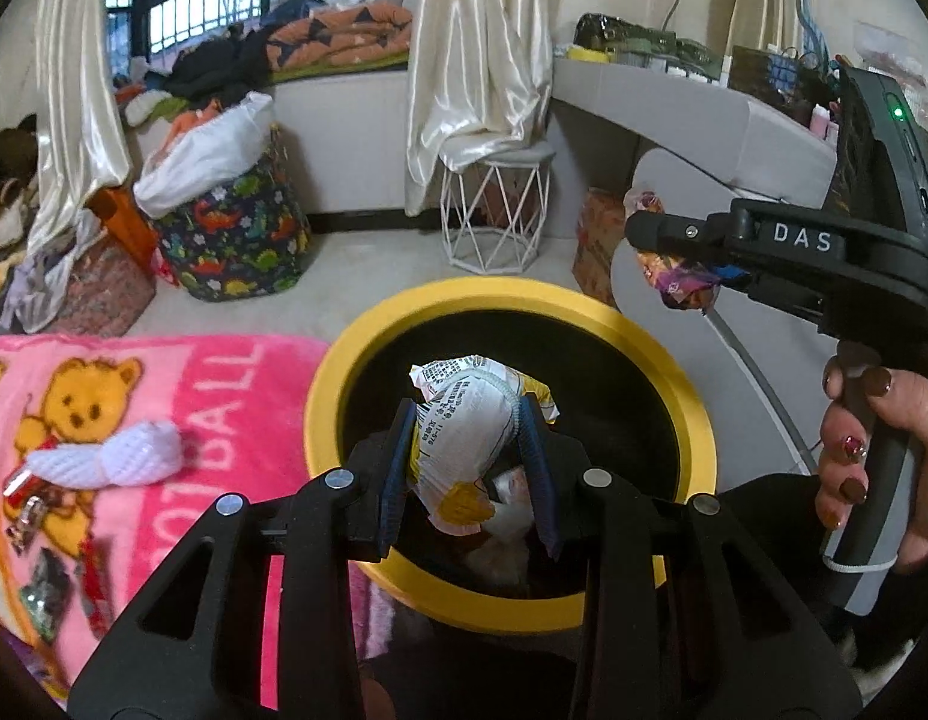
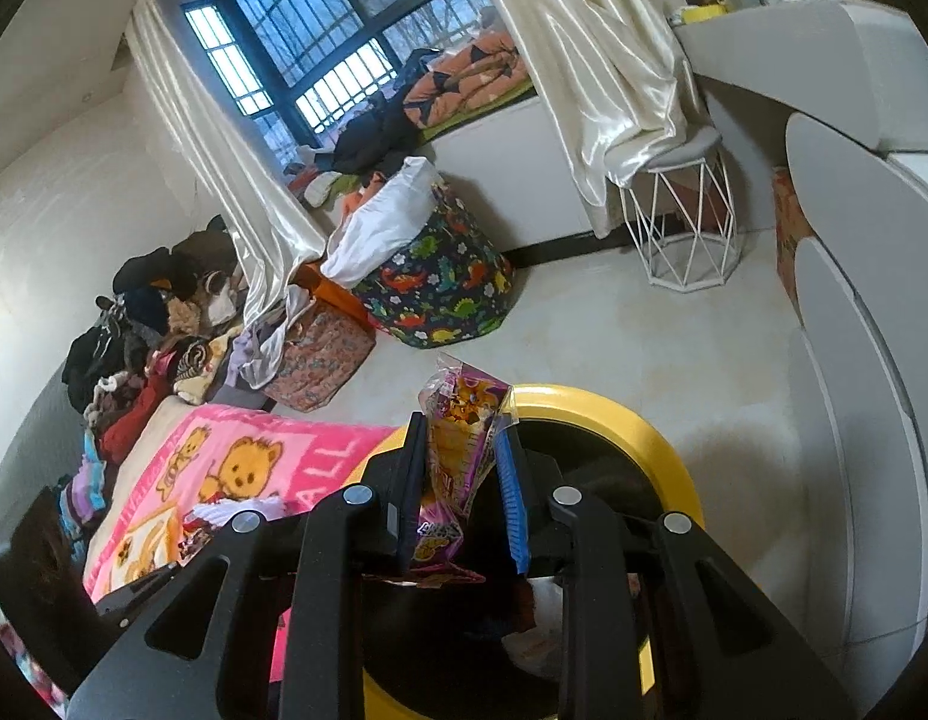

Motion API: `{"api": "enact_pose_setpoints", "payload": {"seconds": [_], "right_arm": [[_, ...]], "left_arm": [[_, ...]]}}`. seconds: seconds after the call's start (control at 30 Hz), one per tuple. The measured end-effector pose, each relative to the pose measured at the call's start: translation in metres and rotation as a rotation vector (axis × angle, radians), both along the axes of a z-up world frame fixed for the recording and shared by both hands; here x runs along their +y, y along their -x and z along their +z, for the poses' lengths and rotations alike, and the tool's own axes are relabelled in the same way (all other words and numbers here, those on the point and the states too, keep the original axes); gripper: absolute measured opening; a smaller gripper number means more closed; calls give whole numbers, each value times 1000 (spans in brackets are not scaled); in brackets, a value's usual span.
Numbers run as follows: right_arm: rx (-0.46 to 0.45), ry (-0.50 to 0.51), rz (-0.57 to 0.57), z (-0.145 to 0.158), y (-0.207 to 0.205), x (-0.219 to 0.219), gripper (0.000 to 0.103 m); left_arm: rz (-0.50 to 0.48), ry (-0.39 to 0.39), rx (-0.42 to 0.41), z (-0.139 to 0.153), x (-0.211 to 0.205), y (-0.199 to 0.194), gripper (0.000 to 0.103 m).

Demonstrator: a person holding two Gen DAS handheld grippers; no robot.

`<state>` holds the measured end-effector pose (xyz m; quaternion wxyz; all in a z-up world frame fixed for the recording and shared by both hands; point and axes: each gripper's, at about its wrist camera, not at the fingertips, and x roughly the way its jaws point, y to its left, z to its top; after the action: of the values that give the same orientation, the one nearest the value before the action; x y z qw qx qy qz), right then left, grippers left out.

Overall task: Collect trash
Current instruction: 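Open both grippers to drop the chip bag and wrapper into the bin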

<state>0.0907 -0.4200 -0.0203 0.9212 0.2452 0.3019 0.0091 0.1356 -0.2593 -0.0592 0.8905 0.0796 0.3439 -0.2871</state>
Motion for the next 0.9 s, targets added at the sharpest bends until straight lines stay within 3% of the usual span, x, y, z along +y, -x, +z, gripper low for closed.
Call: {"api": "enact_pose_setpoints", "payload": {"seconds": [0.33, 0.47, 0.6, 0.67, 0.7, 0.8, 0.9], "right_arm": [[64, -77, 33, -19, -12, -9, 23], [88, -97, 49, -23, -17, -7, 31], [113, -100, 36, -28, -19, -8, 48], [120, -106, 20, -30, -19, -8, 57], [121, -107, 16, -30, -19, -8, 58], [122, -85, 1, -30, -19, -5, 60], [116, -39, -28, -27, -17, -1, 78]], "left_arm": [[-6, -12, 109, -19, -9, -19, 28], [-1, -10, 136, -24, -10, -23, 31], [32, 15, 139, -23, -4, -24, 60], [47, 27, 142, -23, -1, -24, 66], [53, 34, 143, -22, -1, -24, 68], [73, 64, 126, -17, 5, -19, 91], [106, 84, 100, -11, 12, -14, 92]]}}
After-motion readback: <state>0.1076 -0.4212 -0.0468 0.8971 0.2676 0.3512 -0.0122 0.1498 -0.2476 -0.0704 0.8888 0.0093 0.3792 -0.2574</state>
